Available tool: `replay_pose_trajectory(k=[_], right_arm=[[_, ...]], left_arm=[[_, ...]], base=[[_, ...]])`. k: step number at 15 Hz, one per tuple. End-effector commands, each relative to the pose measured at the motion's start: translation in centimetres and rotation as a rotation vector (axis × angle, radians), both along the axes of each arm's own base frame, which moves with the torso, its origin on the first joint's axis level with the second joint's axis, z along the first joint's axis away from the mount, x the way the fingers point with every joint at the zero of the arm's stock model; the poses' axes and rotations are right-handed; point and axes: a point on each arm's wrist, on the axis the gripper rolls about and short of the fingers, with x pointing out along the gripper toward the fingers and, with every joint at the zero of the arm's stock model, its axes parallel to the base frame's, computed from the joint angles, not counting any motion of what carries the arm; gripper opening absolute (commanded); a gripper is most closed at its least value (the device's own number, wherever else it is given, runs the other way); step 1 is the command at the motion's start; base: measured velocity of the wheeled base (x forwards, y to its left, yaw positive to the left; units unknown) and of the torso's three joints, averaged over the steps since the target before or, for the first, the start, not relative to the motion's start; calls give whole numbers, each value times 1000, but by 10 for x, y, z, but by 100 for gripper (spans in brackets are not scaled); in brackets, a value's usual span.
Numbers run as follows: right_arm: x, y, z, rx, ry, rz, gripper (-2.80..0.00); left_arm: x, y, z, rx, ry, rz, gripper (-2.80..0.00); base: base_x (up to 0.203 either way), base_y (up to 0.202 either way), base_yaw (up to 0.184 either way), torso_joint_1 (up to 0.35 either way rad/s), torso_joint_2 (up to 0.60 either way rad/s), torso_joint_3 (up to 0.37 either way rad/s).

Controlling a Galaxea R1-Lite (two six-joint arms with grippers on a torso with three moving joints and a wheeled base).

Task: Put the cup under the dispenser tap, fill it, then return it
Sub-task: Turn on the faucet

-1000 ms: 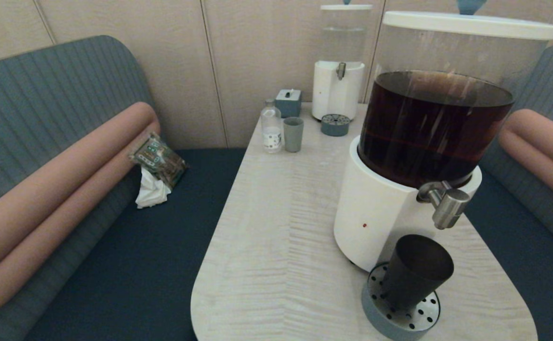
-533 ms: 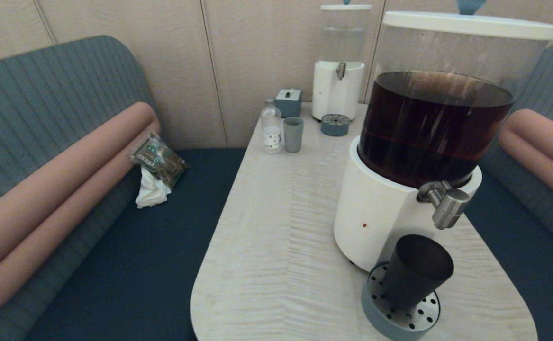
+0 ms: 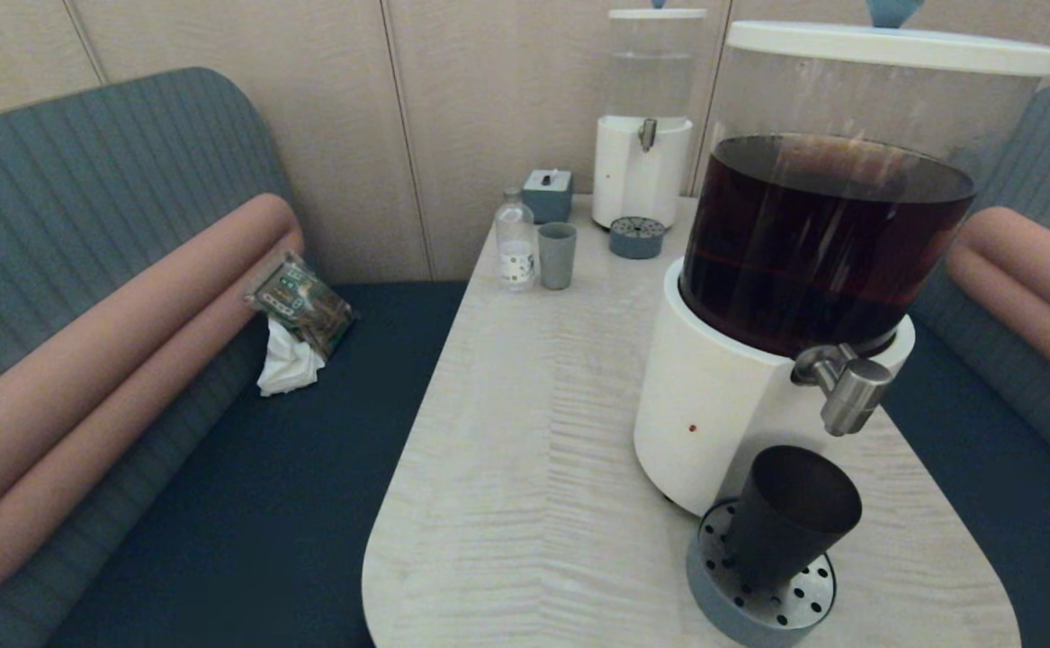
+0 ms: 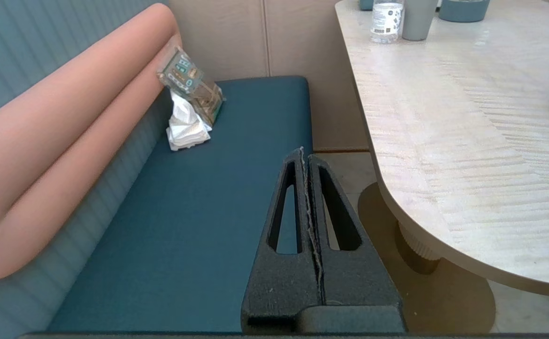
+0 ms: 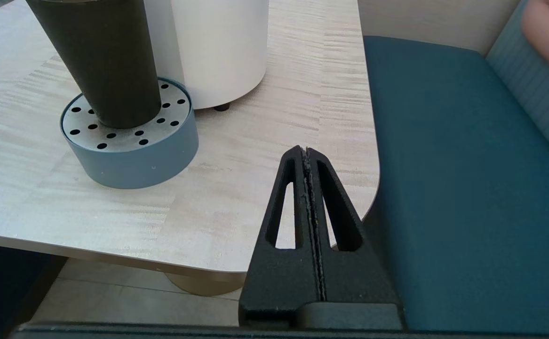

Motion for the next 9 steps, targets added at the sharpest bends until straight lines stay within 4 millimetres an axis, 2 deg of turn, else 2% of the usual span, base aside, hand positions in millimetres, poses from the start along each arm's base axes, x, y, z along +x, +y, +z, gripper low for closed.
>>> replay_pose_trajectory(k=[1, 9], right_arm=[[0, 0, -1, -1, 2, 0, -280], [0, 0, -1, -7, 0, -3, -280]], left_arm=[[3, 0, -11, 0, 39, 1, -280], [3, 0, -11, 0, 39, 1, -280]], base=[[0, 0, 0, 0, 0, 0], [0, 0, 0, 0, 0, 0]])
